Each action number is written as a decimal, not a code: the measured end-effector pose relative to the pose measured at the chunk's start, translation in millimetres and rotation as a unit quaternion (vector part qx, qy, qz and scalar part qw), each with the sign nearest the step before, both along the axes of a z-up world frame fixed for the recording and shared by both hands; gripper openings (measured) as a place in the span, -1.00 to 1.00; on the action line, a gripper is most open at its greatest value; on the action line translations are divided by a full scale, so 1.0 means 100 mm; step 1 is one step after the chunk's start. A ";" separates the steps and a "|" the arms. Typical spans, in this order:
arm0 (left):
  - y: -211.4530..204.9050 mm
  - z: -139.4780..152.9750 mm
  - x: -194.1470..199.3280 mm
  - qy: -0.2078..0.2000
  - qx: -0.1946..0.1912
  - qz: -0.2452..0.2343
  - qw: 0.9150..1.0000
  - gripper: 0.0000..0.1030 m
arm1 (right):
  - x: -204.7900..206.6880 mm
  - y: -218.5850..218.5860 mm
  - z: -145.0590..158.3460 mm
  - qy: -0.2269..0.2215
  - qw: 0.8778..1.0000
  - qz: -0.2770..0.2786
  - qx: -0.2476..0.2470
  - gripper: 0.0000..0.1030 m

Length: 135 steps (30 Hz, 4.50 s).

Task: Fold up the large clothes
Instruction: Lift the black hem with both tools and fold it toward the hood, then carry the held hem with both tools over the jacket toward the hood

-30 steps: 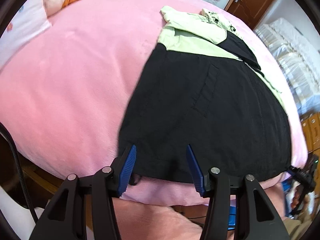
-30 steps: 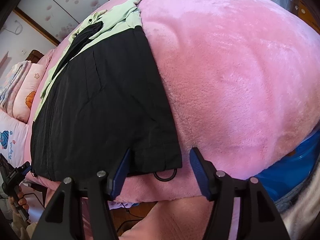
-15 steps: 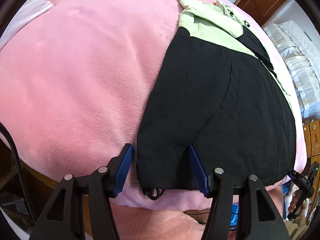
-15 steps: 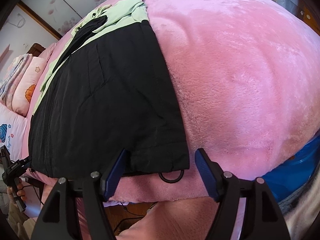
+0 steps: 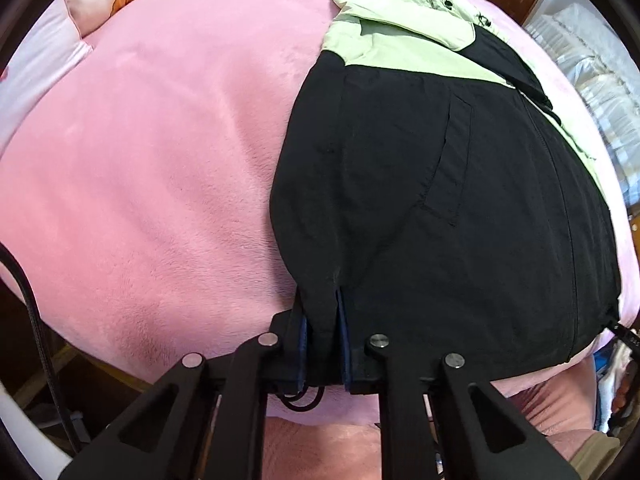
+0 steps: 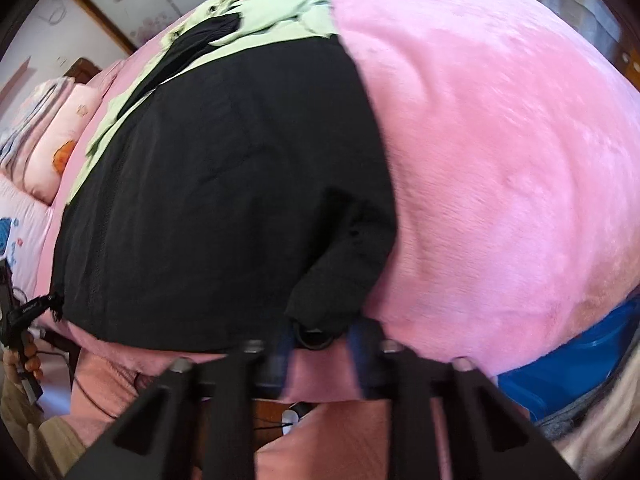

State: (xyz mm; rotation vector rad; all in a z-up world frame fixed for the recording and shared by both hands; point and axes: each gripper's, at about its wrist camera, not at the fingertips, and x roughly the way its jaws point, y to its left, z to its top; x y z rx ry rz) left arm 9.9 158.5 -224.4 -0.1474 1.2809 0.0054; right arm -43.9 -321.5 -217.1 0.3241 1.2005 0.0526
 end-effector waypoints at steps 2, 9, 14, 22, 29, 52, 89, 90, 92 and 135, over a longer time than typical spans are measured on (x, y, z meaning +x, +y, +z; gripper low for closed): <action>-0.03 0.10 0.04 -0.001 -0.010 0.004 1.000 -0.86 | 0.03 0.07 0.12 -0.013 1.000 0.015 -0.014 -0.76; -0.07 0.80 0.39 -0.063 -0.109 0.033 0.991 -0.89 | 0.26 0.00 0.92 -0.114 0.993 0.018 0.028 -0.80; 0.02 1.37 0.99 -0.133 -0.142 0.063 0.979 -0.89 | 0.74 -0.14 1.47 -0.182 0.982 0.006 0.045 -0.83; 0.15 1.66 2.34 -0.173 -0.098 0.118 0.973 -0.97 | 2.01 -0.32 1.67 -0.199 0.978 -0.032 0.052 -0.84; 0.06 1.30 3.36 -0.175 -0.021 0.103 0.979 -0.97 | 3.13 -0.49 1.24 -0.164 0.979 -0.119 0.002 -1.00; 0.54 0.32 2.71 -0.047 -0.186 -0.079 0.978 -0.15 | 2.91 -0.52 0.56 -0.114 0.992 -0.017 -0.050 0.06; 0.14 0.15 2.69 -0.029 -0.020 -0.222 0.974 -0.13 | 2.96 -0.38 0.25 -0.097 0.993 0.011 -0.070 -0.21; 0.17 0.18 2.68 -0.033 -0.021 -0.220 0.975 -0.13 | 2.97 -0.38 0.25 -0.096 0.993 0.013 -0.072 -0.20; 0.22 0.21 2.66 -0.040 -0.016 -0.214 0.976 -0.13 | 2.97 -0.36 0.25 -0.096 0.992 0.014 -0.077 -0.16; -0.28 1.22 2.75 -0.175 0.141 -0.063 0.972 -0.71 | 2.66 -0.13 1.35 -0.247 0.954 -0.016 -0.170 -0.76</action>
